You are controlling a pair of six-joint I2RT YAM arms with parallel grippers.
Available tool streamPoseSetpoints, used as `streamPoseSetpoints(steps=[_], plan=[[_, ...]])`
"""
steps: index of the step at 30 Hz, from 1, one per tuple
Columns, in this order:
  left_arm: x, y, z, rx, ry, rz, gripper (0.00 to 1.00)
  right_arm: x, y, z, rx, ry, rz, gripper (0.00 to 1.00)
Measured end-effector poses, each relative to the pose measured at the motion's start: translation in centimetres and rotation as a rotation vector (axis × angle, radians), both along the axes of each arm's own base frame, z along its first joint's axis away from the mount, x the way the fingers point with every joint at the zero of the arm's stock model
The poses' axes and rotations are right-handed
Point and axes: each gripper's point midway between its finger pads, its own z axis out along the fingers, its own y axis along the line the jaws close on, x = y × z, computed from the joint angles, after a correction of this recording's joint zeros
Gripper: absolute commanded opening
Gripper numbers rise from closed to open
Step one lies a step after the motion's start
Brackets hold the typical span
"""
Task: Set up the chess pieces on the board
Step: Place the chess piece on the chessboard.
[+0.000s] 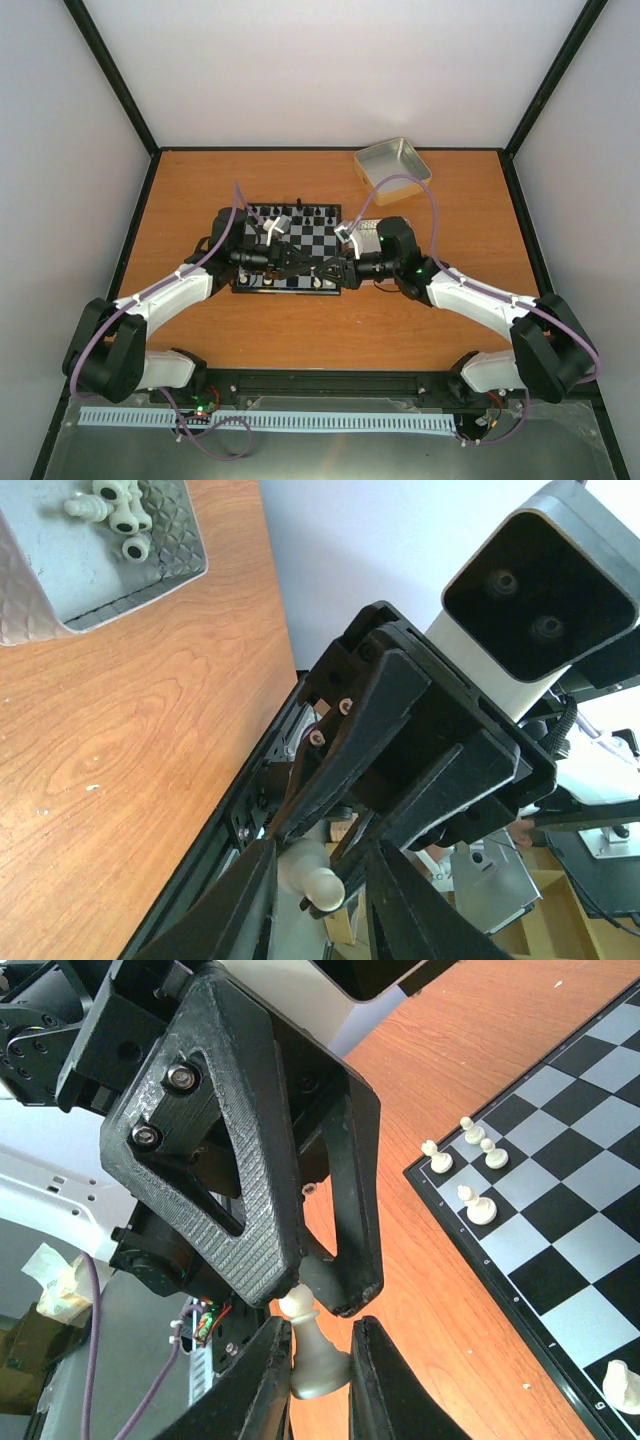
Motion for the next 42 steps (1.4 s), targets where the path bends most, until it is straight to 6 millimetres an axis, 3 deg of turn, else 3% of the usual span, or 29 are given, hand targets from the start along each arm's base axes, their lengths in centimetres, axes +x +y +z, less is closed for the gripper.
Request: streamPoseSetpoints(steps=[7, 19, 21, 25, 27, 35, 42], plan=[[0.0, 0.0, -0.1, -0.002, 0.002, -0.005, 0.22, 0.2, 0.1, -0.5, -0.009, 0.006, -0.001, 0.15], [0.3, 0.0, -0.4, 0.007, 0.02, 0.01, 0.02, 0.5, 0.2, -0.6, -0.008, 0.006, -0.01, 0.16], [0.4, 0.0, -0.5, 0.008, 0.018, 0.014, 0.01, 0.6, 0.2, -0.6, -0.009, 0.007, -0.014, 0.24], [0.4, 0.0, -0.6, 0.014, 0.011, 0.018, 0.01, 0.7, 0.2, -0.8, -0.016, 0.009, -0.026, 0.51], [0.5, 0.1, -0.9, 0.033, 0.004, 0.026, 0.01, 0.8, 0.2, -1.0, -0.028, 0.008, -0.035, 0.58], [3.4, 1.9, -3.6, 0.295, -0.097, 0.168, 0.01, 2.7, -1.9, -1.6, -0.132, -0.044, -0.211, 0.63], [6.1, 6.5, -7.0, 0.654, -0.189, 0.332, 0.01, 5.2, -5.4, -2.4, -0.259, -0.076, -0.449, 0.63]])
